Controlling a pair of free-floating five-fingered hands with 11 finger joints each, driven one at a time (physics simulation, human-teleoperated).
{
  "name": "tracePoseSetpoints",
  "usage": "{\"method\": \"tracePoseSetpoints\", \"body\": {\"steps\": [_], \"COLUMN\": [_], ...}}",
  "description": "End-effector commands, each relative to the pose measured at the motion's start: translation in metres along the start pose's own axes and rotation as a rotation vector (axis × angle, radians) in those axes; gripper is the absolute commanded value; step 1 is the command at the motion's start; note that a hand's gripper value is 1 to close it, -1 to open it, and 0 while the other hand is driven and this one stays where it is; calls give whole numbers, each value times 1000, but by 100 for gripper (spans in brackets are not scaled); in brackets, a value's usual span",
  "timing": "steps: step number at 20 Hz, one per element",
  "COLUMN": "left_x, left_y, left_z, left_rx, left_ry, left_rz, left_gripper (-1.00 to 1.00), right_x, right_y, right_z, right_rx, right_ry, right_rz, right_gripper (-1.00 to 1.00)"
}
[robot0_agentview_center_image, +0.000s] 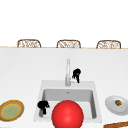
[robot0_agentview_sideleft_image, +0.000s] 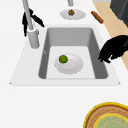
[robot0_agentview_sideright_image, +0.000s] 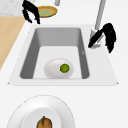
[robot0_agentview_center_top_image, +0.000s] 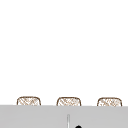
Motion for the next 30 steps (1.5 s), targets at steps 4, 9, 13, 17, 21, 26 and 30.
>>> {"method": "tracePoseSetpoints", "body": {"steps": [4,9,13,17,21,26,30], "left_x": [0,0,0,0,0,0,0], "left_y": [0,0,0,0,0,0,0], "left_z": [0,0,0,0,0,0,0], "left_rx": [0,0,0,0,0,0,0], "left_ry": [0,0,0,0,0,0,0], "left_rz": [0,0,0,0,0,0,0], "left_gripper": [0,0,0,0,0,0,0], "right_x": [-21,-21,-23,-21,-13,-12,-19], "right_y": [16,20,19,25,14,-5,-27], "right_z": [-9,-11,-20,-24,-20,-1,22], "right_rx": [59,42,45,41,53,64,68], "right_ry": [-120,-152,-157,-155,-121,-132,-138], "right_rz": [53,38,24,23,8,-45,-36], "right_gripper": [100,100,100,100,100,-100,-100]}}
